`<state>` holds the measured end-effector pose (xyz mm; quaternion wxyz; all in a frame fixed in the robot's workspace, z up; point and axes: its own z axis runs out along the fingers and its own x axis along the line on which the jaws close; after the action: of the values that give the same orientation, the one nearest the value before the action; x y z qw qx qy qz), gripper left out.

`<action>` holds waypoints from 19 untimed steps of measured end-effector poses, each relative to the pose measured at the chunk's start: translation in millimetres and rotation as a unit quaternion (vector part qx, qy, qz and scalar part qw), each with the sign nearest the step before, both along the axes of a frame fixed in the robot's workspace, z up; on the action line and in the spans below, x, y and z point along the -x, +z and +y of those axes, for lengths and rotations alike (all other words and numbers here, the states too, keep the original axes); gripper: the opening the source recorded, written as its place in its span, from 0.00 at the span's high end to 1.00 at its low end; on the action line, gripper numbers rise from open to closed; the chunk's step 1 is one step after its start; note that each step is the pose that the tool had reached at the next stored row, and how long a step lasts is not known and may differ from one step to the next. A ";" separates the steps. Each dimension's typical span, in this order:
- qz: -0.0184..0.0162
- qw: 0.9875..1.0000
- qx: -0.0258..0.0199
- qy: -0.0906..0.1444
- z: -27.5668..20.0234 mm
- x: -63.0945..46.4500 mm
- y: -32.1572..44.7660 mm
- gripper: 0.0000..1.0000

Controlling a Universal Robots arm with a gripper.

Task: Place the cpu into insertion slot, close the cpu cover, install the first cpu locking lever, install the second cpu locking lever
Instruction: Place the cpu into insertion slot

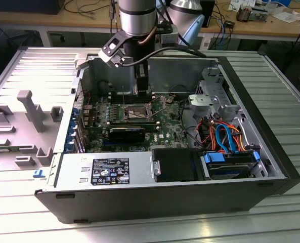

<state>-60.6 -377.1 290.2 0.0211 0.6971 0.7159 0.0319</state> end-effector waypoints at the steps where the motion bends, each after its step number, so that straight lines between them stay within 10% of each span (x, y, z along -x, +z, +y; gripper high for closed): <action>1: 0.000 1.000 0.000 0.000 0.0 1.4 -2.7 0.46; 19: 0.000 1.000 -0.002 0.004 -5.7 12.1 -40.7 0.46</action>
<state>-72.7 -382.8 249.5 0.0197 0.6942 0.7188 0.0334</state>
